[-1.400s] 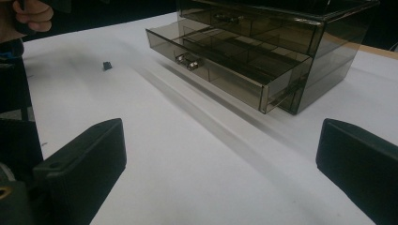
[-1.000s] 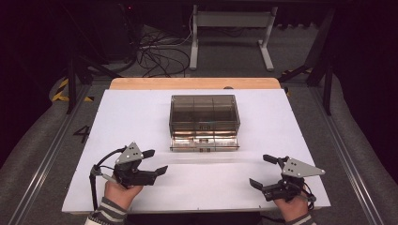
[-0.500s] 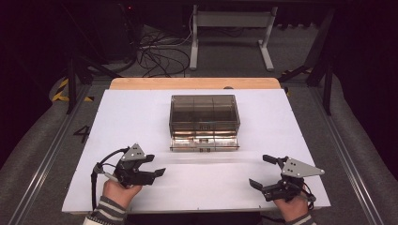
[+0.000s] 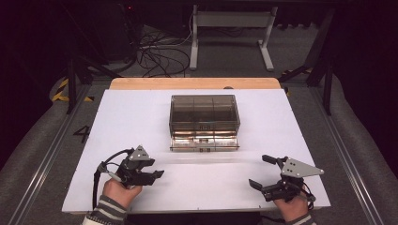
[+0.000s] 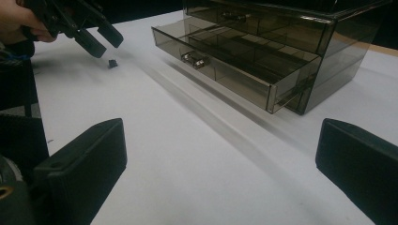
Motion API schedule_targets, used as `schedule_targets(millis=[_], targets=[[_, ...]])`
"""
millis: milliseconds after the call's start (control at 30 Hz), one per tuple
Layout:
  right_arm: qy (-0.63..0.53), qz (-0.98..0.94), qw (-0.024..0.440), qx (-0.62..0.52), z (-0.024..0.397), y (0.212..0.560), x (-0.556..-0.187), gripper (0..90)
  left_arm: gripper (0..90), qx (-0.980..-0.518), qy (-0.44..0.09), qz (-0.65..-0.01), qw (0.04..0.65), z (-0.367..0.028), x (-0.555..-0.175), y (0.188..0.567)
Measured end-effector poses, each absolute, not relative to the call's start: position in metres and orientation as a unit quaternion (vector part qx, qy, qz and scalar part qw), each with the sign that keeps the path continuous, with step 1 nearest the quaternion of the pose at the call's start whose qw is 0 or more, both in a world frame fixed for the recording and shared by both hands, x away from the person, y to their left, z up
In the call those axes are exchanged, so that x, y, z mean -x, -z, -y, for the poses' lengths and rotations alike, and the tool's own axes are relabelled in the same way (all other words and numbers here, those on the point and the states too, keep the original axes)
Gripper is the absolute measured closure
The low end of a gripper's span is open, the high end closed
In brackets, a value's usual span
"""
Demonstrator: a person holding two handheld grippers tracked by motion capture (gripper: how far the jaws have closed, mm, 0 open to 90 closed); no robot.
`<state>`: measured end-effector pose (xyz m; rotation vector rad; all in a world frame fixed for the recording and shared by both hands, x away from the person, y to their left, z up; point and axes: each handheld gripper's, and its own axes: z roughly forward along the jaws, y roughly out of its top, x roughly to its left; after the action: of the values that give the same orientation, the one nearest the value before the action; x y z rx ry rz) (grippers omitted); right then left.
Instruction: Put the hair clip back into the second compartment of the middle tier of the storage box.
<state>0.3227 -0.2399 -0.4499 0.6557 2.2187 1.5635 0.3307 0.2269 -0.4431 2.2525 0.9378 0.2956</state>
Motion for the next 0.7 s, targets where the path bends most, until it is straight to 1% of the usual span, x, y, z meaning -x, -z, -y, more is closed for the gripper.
schedule_targets(millis=[333,533,600,700], targets=[[-0.551,-0.783,0.172,-0.231,0.2394,0.4502,-0.3229,2.8,48.0,-0.87,-0.104,-0.37,0.31,-0.2243,-0.3344,0.4482],[-0.55,-0.784,0.171,-0.231,0.2394,0.4503,-0.3229,2.8,53.7,-0.873,-0.105,-0.372,0.297,-0.2224,-0.3358,0.4507],[-0.55,-0.784,0.171,-0.231,0.2395,0.4503,-0.3229,2.8,57.0,-0.875,-0.105,-0.371,0.291,-0.2221,-0.3362,0.4511],[-0.55,-0.784,0.172,-0.231,0.2395,0.4504,-0.3231,2.8,58.6,-0.876,-0.103,-0.372,0.288,-0.2208,-0.3362,0.4522]])
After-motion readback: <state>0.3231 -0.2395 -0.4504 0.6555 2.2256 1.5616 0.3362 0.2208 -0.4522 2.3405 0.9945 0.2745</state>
